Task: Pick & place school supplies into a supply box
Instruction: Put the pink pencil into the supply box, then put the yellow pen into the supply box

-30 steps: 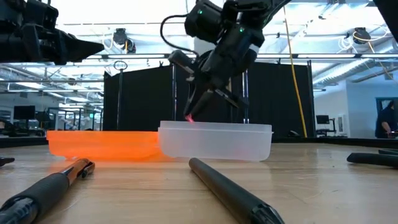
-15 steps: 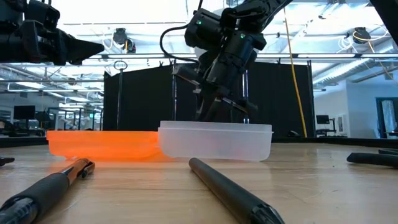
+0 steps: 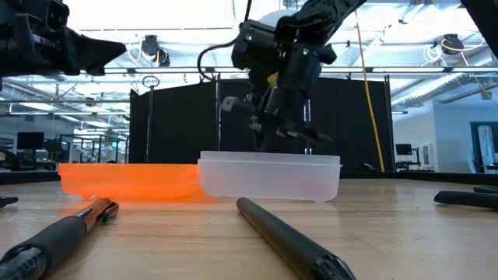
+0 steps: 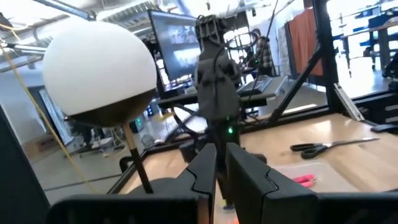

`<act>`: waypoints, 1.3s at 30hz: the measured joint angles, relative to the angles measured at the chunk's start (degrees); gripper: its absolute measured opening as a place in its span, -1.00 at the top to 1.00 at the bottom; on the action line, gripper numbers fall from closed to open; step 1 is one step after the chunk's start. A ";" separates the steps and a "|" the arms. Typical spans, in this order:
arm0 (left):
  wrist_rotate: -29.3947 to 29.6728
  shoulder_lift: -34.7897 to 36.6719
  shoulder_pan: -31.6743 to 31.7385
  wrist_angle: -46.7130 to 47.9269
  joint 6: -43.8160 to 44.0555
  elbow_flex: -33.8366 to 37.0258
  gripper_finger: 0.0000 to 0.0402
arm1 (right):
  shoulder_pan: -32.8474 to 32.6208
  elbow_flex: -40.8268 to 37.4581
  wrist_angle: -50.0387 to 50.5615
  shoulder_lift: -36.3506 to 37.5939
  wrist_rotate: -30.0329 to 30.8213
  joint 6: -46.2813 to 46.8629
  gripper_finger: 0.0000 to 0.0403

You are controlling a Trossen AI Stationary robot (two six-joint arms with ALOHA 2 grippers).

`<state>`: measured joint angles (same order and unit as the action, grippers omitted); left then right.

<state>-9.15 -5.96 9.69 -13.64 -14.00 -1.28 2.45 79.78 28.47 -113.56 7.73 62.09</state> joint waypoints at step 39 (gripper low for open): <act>9.81 -0.02 0.00 -4.09 -3.30 0.02 0.77 | -6.63 -2.57 -13.14 18.15 13.39 -46.88 0.52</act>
<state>0.66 -5.98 9.69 -17.73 -17.30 -1.26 -4.18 77.21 15.33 -95.41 21.12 15.20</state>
